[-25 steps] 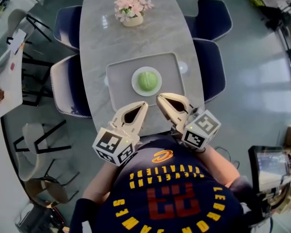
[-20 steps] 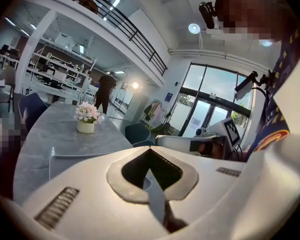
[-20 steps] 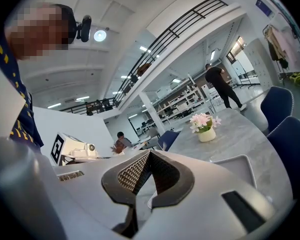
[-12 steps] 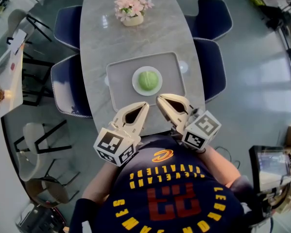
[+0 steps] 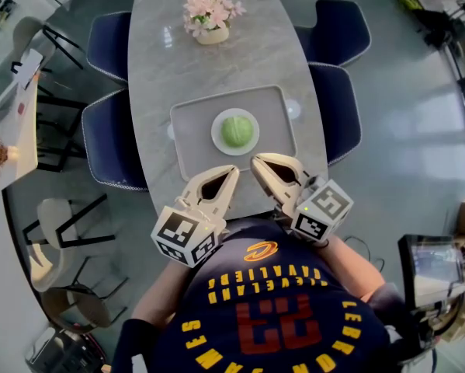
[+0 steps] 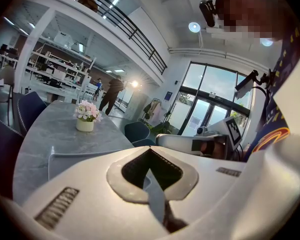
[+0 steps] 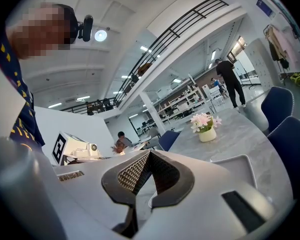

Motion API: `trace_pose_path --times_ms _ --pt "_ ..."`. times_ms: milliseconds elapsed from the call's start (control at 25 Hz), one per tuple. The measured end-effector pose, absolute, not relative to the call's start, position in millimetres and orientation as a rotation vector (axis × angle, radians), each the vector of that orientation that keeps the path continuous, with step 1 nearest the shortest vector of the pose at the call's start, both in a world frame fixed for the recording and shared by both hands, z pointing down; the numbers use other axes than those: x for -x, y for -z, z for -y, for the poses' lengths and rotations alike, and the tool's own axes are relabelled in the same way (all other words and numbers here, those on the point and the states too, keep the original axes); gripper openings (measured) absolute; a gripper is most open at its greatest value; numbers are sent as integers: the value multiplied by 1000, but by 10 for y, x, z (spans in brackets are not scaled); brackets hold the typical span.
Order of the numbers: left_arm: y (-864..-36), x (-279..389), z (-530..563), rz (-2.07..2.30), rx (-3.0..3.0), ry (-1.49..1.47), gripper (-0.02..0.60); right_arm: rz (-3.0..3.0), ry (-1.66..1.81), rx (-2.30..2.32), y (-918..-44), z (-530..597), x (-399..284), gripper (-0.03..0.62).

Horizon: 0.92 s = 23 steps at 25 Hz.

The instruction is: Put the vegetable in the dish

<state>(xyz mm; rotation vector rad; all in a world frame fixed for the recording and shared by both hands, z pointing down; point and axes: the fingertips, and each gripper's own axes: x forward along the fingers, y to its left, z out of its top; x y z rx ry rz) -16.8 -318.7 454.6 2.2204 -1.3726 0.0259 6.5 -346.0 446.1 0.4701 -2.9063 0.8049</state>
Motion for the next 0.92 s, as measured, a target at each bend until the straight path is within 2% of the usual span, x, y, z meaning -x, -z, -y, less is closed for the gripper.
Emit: trace_pose_path --times_ms 920 --pt "-4583 138 3161 1360 -2217 -42 0 2893 -784 -495 -4490 3424 -98 5"
